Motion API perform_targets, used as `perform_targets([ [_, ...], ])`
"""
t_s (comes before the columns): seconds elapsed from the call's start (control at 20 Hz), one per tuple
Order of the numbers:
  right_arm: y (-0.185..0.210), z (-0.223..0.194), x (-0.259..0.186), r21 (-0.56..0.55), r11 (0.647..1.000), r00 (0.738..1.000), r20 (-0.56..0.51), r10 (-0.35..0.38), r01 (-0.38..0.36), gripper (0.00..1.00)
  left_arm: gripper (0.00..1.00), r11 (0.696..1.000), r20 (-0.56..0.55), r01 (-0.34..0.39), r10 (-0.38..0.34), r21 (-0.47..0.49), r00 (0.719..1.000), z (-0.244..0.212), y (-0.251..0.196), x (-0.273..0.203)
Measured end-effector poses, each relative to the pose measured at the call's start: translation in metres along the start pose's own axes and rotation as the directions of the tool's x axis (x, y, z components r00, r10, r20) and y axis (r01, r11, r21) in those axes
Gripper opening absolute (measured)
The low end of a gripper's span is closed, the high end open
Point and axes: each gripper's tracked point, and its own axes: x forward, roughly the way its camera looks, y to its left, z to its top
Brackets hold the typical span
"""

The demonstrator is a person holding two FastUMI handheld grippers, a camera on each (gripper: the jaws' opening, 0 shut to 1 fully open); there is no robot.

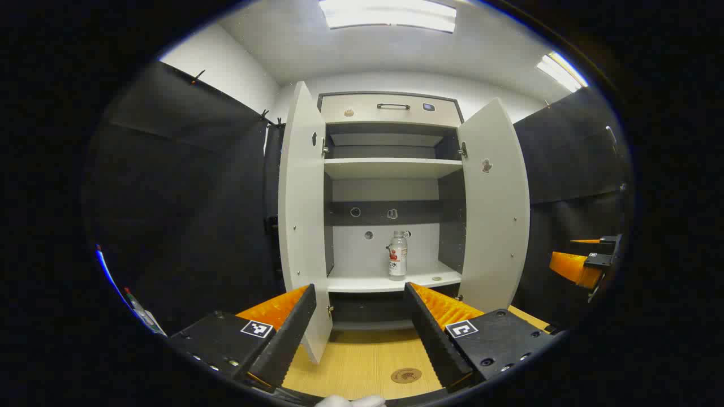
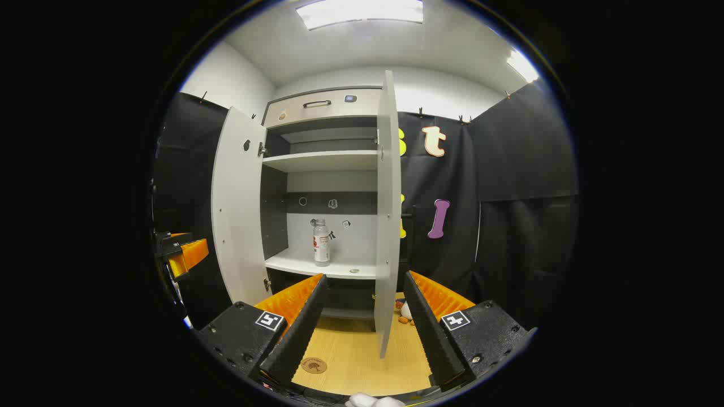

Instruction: Grasp the bottle in the cabinet with the left hand and place it on the coaster, then close the right door with the right hand and the left door with the left hand.

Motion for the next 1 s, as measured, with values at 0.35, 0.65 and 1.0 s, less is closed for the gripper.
perform_targets([
  [0.35,0.013,-0.005,0.003,-0.002,1.000,1.000,-0.014,0.000,0.000,0.83,0.94,1.000,-0.004,-0.002,0.002,0.027,1.000,-0.001,0.013,0.000],
  [0.65,0.015,-0.020,0.007,-0.005,1.000,0.999,-0.046,0.007,-0.007,0.83,0.94,1.000,-0.028,-0.006,0.007,0.025,1.000,-0.011,0.018,0.009],
  [1.0,0.015,-0.026,0.019,-0.024,0.999,0.996,-0.082,0.038,-0.040,0.83,0.95,1.000,-0.028,0.007,-0.008,-0.024,1.000,-0.013,0.002,0.067],
])
